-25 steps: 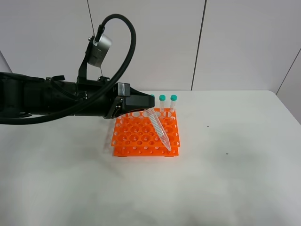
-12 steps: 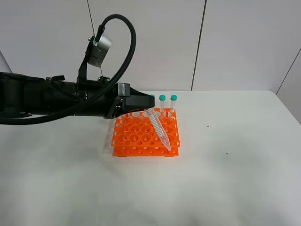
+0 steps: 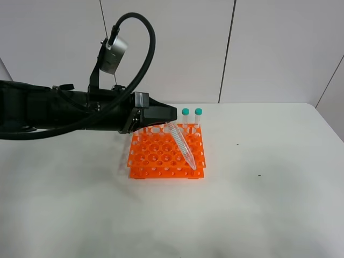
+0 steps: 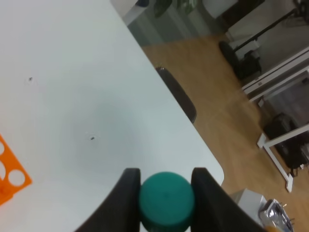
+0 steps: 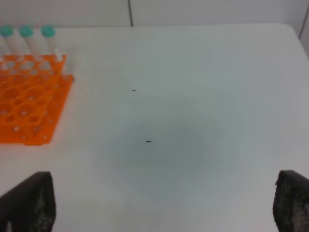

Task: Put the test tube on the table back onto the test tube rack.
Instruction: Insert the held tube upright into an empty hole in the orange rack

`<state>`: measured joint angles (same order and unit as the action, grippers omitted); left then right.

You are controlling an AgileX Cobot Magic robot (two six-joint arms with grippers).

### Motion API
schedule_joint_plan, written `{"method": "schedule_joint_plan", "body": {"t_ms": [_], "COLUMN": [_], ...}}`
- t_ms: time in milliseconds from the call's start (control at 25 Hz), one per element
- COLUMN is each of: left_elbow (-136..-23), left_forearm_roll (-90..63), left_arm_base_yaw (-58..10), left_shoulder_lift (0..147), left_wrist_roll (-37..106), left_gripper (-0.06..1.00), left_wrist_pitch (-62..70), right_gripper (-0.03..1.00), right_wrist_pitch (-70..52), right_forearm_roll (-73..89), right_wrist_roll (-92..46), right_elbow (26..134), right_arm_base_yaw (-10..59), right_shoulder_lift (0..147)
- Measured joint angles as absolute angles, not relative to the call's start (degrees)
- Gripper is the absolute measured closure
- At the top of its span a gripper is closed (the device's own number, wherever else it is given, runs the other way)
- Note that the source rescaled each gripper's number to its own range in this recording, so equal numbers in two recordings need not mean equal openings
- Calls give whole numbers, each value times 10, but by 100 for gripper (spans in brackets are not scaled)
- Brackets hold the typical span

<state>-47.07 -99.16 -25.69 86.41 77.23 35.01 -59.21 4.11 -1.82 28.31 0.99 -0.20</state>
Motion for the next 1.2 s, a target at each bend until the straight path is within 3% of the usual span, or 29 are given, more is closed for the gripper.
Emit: {"method": "schedule_joint_plan", "body": {"t_ms": [280, 560, 1040, 1200], "left_elbow": [-474, -475, -475, -475], "left_forearm_roll": [-992, -976, -745, -558], "left_arm_base_yaw": [-258, -258, -258, -262], "left_shoulder_lift": [825, 692, 579, 579], "left_wrist_roll": [770, 756, 745, 630], "left_gripper": [94, 94, 94, 94], "left_wrist_pitch": [348, 335, 223, 190], "right_gripper": [-3, -3, -3, -3], "right_wrist_pitch": [-592, -592, -592, -592], "right_forearm_roll": [42, 43, 43, 43], "right_wrist_roll": [-18, -18, -18, -18], "right_elbow": [283, 283, 283, 283], "right_arm_base_yaw": [21, 21, 21, 21], "right_shoulder_lift": [-2, -2, -2, -2]}}
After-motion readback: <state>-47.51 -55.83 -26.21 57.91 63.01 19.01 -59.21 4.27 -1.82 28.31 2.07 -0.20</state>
